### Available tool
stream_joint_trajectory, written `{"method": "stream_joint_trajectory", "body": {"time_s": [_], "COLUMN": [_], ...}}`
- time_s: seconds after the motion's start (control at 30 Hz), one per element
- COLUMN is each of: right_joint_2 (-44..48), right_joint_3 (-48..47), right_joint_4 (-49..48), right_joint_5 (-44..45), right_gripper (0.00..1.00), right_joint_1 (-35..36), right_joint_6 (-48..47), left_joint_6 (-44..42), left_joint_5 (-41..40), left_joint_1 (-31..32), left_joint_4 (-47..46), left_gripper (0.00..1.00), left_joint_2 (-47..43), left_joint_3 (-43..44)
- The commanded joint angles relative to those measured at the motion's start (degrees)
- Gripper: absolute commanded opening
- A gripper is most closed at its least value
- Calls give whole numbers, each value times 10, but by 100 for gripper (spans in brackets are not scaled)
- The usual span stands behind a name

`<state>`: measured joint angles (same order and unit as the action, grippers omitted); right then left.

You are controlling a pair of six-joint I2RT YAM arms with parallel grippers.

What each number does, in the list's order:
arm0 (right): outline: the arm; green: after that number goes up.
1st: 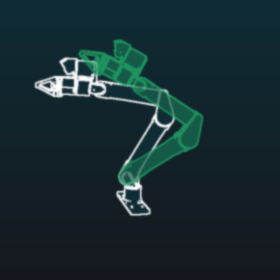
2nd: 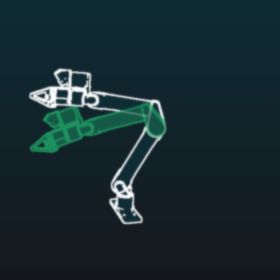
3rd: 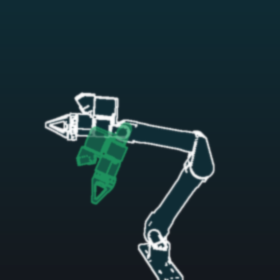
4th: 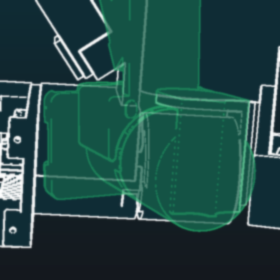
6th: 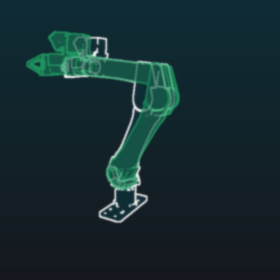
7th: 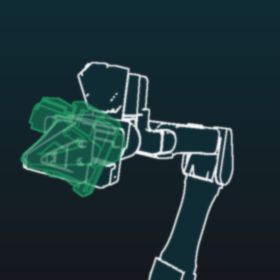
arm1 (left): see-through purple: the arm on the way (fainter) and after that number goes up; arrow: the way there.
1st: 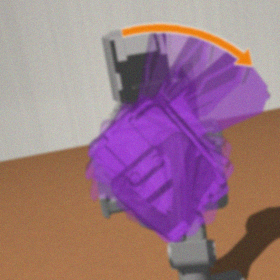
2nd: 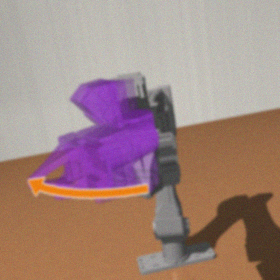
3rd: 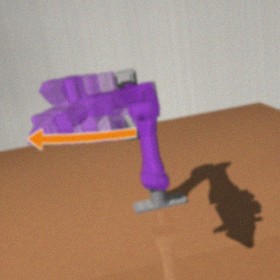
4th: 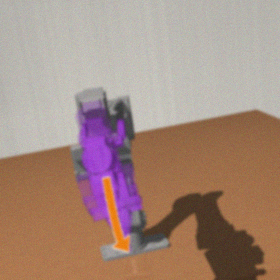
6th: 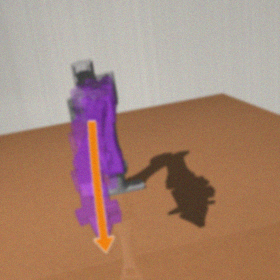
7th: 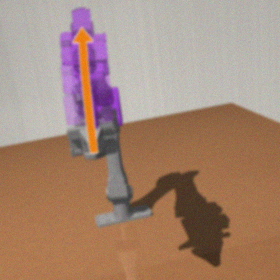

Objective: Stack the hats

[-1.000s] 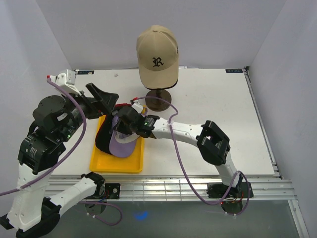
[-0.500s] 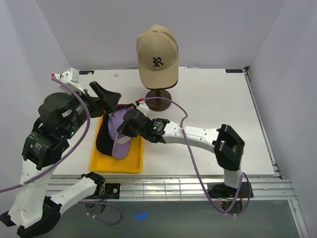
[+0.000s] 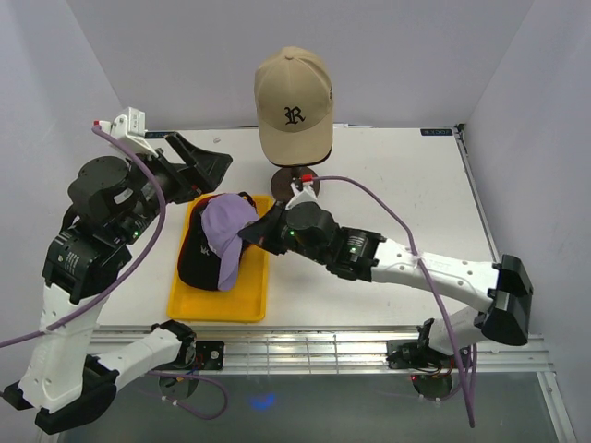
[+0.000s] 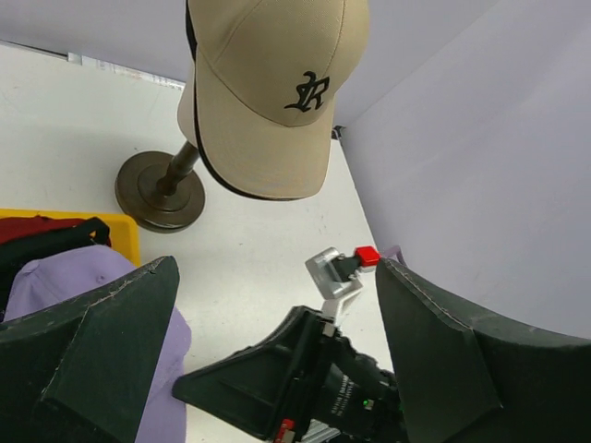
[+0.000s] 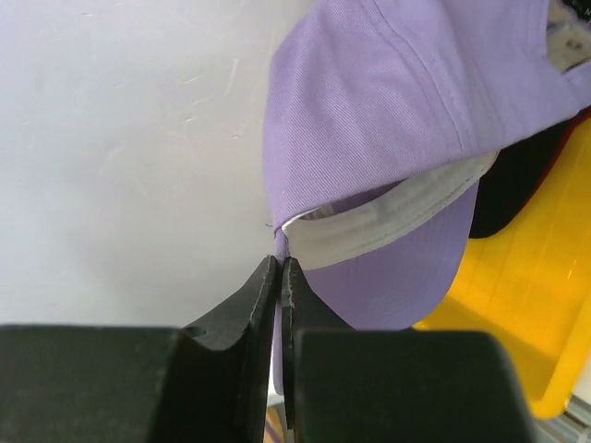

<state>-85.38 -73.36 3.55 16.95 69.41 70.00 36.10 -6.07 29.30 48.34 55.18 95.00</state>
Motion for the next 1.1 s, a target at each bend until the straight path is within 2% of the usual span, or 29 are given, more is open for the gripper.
{"method": "stream_joint_trajectory", "body": {"time_s": [0.0,0.17,0.3,0.57,0.7,0.87,1.07], "right_joint_2": [90,229,309,437,459,457,428], "right_joint_3": [44,143,178,158,134,92,40], "right_joint_4": [-56,-67,-53,3,1,-28,-55], "right_joint_5": [12,36,38,60,94,115,107], "right_gripper": [8,8,8,8,8,8,8], "right_joint_1": [2,2,4,3,3,2,1], "right_joint_6": [-7,27,45,44,13,-42,-59], "left_joint_6": [19,36,59,131,165,188,254], "left_joint_5": [13,28,60,136,171,204,276], "left_joint_1": [-4,-4,-4,-4,-4,-4,-4], "left_joint_4": [-12,-17,-38,-118,-164,-169,-269], "left_gripper": [98,98,98,97,95,95,98], "left_joint_2": [4,22,30,-6,-37,-58,-87], "left_joint_3": [29,81,86,-20,-71,-108,-230]}}
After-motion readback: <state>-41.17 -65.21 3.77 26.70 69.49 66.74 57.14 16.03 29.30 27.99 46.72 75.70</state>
